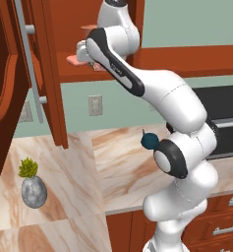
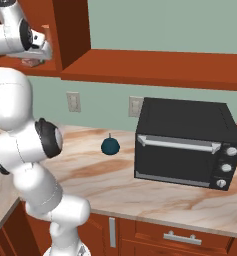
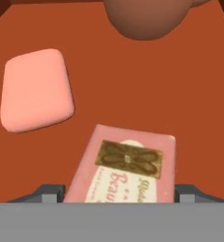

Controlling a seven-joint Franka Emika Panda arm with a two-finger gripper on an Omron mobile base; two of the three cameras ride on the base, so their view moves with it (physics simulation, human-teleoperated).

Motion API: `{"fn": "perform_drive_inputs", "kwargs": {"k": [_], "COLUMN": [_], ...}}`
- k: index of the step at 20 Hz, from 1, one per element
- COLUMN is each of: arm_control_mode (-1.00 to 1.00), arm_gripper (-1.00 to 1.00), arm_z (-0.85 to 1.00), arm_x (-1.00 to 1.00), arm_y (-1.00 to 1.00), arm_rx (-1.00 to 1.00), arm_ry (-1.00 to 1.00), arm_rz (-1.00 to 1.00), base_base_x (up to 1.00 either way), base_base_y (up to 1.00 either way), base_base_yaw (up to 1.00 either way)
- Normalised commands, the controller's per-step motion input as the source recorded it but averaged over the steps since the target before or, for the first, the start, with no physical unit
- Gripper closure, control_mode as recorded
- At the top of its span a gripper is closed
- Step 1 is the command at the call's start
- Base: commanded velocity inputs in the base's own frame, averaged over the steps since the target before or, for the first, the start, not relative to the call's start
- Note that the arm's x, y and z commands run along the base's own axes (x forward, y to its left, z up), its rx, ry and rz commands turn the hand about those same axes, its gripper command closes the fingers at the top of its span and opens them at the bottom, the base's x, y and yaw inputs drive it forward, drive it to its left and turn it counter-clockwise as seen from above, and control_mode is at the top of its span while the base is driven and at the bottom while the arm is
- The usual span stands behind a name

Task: Pick the bar soap and bar soap from the cabinet and place them on the counter.

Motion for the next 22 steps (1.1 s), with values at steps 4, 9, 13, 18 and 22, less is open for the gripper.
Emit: {"fn": "perform_drive_inputs", "kwargs": {"k": [4, 9, 13, 18, 22], "arm_control_mode": [-1.0, -1.0, -1.0, -1.0, -1.0], "arm_gripper": [1.0, 1.0, 1.0, 1.0, 1.0], "arm_z": [-0.36, -0.28, -0.26, -0.26, -0.26], "arm_x": [-0.71, -0.76, -0.87, -0.89, -0.76], "arm_y": [0.0, 0.0, 0.0, -0.05, -0.15], "arm_rx": [0.0, 0.0, 0.0, 0.0, 0.02], "arm_ry": [-0.13, -0.15, -0.16, -0.12, -0.07], "arm_rz": [0.01, 0.02, 0.01, 0.0, 0.0], "base_base_x": [0.0, 0.0, 0.0, 0.0, 0.0], "base_base_y": [0.0, 0.0, 0.0, 0.0, 0.0], "base_base_yaw": [0.0, 0.0, 0.0, 0.0, 0.0]}}
